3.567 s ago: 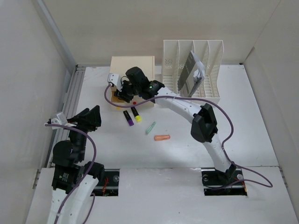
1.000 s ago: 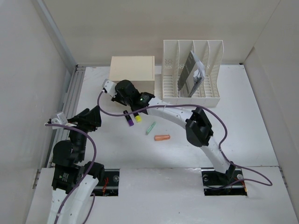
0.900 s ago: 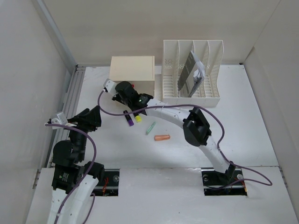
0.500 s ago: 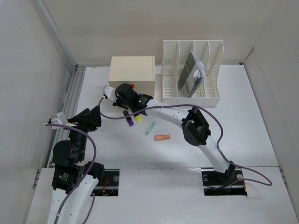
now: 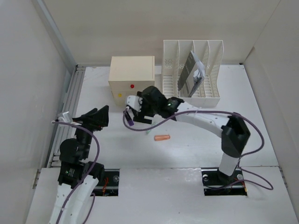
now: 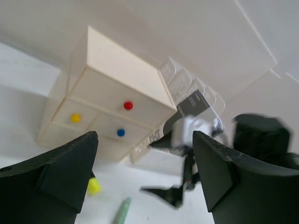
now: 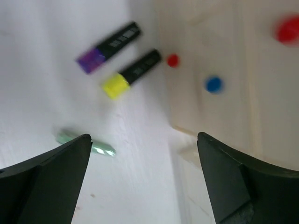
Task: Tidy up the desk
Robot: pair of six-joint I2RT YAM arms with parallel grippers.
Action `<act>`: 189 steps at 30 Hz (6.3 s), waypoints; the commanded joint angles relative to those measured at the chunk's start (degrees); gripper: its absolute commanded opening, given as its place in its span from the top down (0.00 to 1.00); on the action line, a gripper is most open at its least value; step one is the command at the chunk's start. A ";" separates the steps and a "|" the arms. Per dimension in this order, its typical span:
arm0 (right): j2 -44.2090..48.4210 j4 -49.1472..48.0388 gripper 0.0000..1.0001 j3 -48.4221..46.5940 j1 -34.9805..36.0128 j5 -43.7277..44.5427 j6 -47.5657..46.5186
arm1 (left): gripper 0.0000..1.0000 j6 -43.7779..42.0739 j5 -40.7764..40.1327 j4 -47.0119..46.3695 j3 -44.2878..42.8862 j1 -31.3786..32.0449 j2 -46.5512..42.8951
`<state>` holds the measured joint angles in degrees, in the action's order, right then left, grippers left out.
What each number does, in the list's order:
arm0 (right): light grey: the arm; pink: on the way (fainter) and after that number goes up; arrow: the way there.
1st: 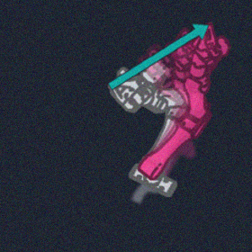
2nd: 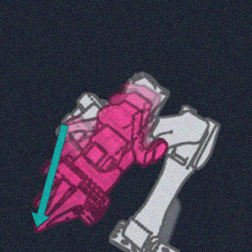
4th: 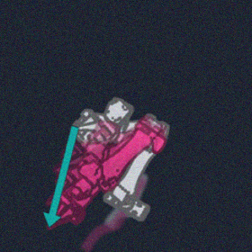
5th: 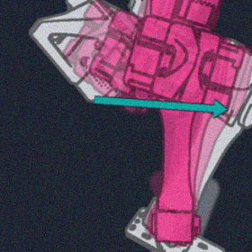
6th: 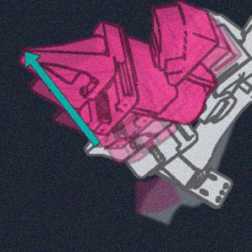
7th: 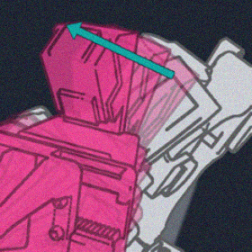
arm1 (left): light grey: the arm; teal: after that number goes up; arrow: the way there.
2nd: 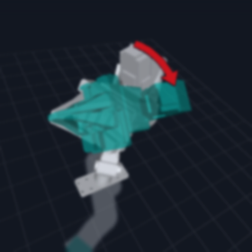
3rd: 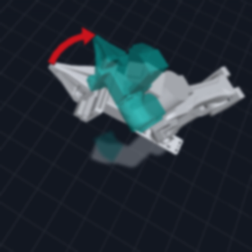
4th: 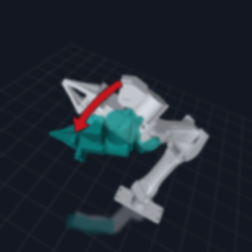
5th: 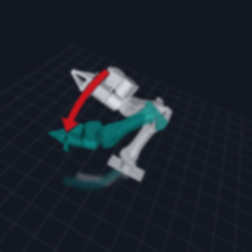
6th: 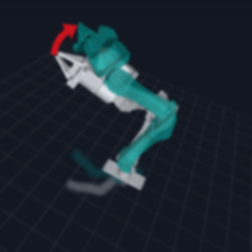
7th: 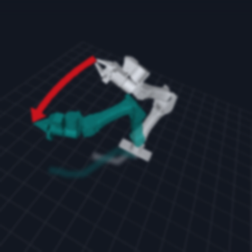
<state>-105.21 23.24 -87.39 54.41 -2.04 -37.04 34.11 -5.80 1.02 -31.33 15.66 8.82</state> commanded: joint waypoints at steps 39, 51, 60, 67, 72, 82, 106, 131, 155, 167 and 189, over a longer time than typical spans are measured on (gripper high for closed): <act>23.38 -15.24 0.34 6.62 -34.11 -47.26 23.85 | 0.63 28.29 19.87 -77.66 1.55 1.04 85.04; 22.85 -15.77 0.34 7.15 -34.64 -47.26 26.04 | 0.63 27.24 18.72 -70.19 -3.12 1.57 87.42; 22.85 -16.83 0.34 7.68 -35.16 -47.26 26.67 | 0.63 26.54 18.02 -65.44 -2.51 2.18 86.01; 23.38 -17.97 0.34 8.21 -35.69 -47.26 27.19 | 0.67 26.54 16.36 -64.39 -5.23 3.24 88.73; 23.38 -17.97 0.34 8.82 -35.69 -47.26 27.71 | 0.74 26.01 15.82 -64.39 -6.37 3.76 88.74; 23.91 -18.50 0.35 9.87 -35.69 -49.01 27.72 | 0.89 26.09 14.68 -64.73 -0.84 4.82 84.53; 10.46 7.60 0.26 5.48 -18.83 -35.68 -19.64 | 0.34 26.54 13.01 -64.30 14.72 9.12 69.50; -0.25 7.95 0.43 11.38 -4.76 -19.93 -36.00 | 1.00 2.91 -8.18 -2.60 -3.20 13.08 11.13; -6.15 7.95 0.96 6.98 -3.70 -18.69 -30.20 | 0.90 -10.47 -11.86 6.89 -10.06 13.08 8.06; -8.34 8.40 0.54 5.31 -3.08 -17.73 -28.09 | 0.88 -9.94 -12.39 6.89 -10.06 13.08 7.53; -16.97 22.19 0.87 -3.48 -3.08 -21.69 -31.43 | 0.85 -9.94 -12.92 6.89 -9.54 13.08 5.42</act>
<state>-120.31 38.04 -91.79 50.72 -22.28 -67.77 24.71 -18.22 9.72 -40.84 28.49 15.38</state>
